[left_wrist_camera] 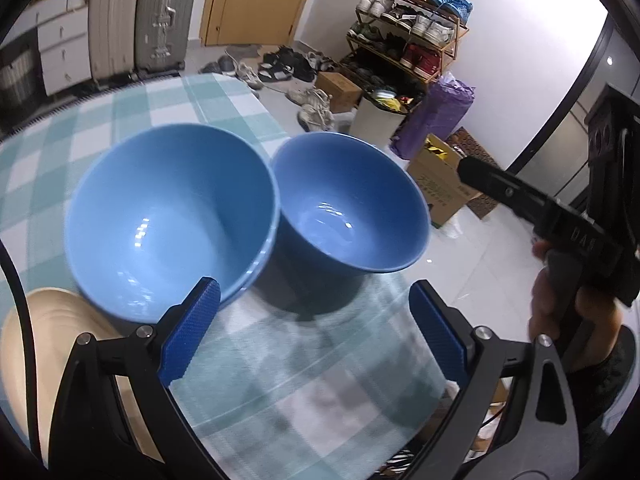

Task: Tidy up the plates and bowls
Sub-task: 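Withdraw both tools and move them toward the remaining blue bowl, then close the right tool on the remaining blue bowl rim while the left tool closes on it too, then lift the blue bowl with both tools and carry it over the nested bowls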

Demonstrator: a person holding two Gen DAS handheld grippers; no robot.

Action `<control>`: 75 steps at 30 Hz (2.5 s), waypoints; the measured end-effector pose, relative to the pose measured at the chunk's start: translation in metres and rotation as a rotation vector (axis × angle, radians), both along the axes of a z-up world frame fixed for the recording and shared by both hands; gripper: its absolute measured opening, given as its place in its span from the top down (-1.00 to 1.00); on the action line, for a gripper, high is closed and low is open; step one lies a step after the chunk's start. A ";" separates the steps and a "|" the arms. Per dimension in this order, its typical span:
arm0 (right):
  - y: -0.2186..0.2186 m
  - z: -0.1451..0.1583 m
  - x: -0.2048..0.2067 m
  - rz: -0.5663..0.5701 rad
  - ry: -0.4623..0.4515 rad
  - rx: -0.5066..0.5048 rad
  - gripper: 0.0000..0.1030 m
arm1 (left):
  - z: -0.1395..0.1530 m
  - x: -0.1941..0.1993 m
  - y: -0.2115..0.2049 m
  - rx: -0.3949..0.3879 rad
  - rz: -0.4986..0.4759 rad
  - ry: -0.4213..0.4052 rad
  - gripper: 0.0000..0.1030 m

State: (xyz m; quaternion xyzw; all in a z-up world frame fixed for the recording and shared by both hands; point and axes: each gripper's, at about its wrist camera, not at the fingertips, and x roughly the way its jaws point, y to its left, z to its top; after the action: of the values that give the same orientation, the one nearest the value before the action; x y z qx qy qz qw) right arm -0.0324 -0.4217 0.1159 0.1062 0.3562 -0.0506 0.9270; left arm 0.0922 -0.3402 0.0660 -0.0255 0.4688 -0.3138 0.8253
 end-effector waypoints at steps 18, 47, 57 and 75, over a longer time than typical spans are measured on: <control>-0.018 -0.020 0.010 -0.021 0.038 0.015 -0.96 | -0.005 0.007 -0.033 -0.034 -0.053 0.041 -0.38; -0.035 -0.075 0.039 -0.025 0.155 0.038 0.30 | -0.040 0.037 -0.050 -0.023 0.000 0.084 0.08; -0.034 -0.079 0.042 -0.025 0.155 0.010 0.59 | -0.044 0.039 -0.050 -0.004 0.013 0.055 0.41; -0.028 -0.074 0.033 -0.024 0.145 -0.018 0.63 | -0.035 0.033 -0.048 0.020 -0.012 -0.016 0.42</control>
State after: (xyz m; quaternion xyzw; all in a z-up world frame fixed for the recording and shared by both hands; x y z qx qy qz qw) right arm 0.0005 -0.4496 0.0422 0.0984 0.4206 -0.0725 0.8990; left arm 0.1249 -0.3881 0.0311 -0.0121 0.4653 -0.3143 0.8274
